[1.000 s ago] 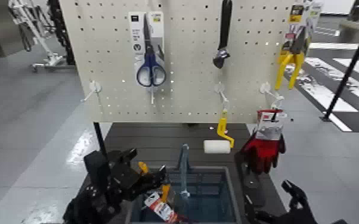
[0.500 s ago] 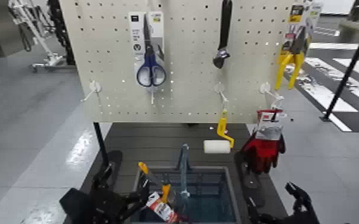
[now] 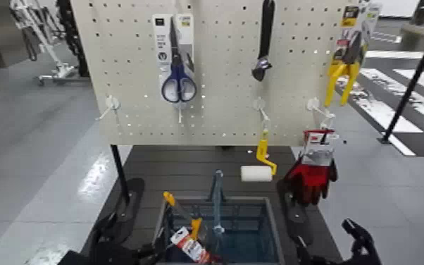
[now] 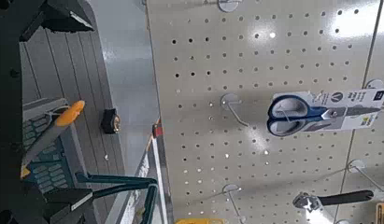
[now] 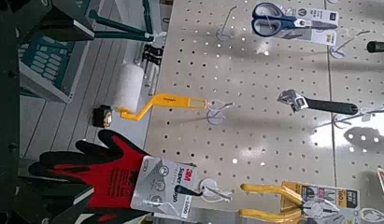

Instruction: Put the yellow paint brush into the crate.

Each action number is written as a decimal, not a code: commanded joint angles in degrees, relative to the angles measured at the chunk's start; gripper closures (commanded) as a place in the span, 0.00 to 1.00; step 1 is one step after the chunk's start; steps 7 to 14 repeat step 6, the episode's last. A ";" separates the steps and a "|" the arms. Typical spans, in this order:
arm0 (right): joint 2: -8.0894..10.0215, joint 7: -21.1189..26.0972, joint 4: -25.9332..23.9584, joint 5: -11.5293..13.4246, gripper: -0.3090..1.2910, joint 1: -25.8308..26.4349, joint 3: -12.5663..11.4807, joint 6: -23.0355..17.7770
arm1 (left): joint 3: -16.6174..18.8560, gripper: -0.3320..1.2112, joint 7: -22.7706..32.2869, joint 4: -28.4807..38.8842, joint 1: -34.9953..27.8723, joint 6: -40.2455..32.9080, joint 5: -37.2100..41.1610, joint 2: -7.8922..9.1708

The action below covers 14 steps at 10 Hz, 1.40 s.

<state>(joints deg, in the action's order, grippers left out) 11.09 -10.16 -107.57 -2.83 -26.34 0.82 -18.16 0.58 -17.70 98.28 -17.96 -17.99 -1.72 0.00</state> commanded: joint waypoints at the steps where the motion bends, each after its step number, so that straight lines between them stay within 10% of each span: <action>1: 0.08 0.58 -0.88 0.37 0.29 -0.56 0.23 1.02 | -0.49 0.19 0.39 -0.02 -0.23 -0.11 0.14 -7.47; 14: 0.34 3.21 -1.94 1.86 0.29 -1.08 0.67 2.16 | -0.75 0.19 0.21 -0.11 -0.06 0.06 0.23 -7.30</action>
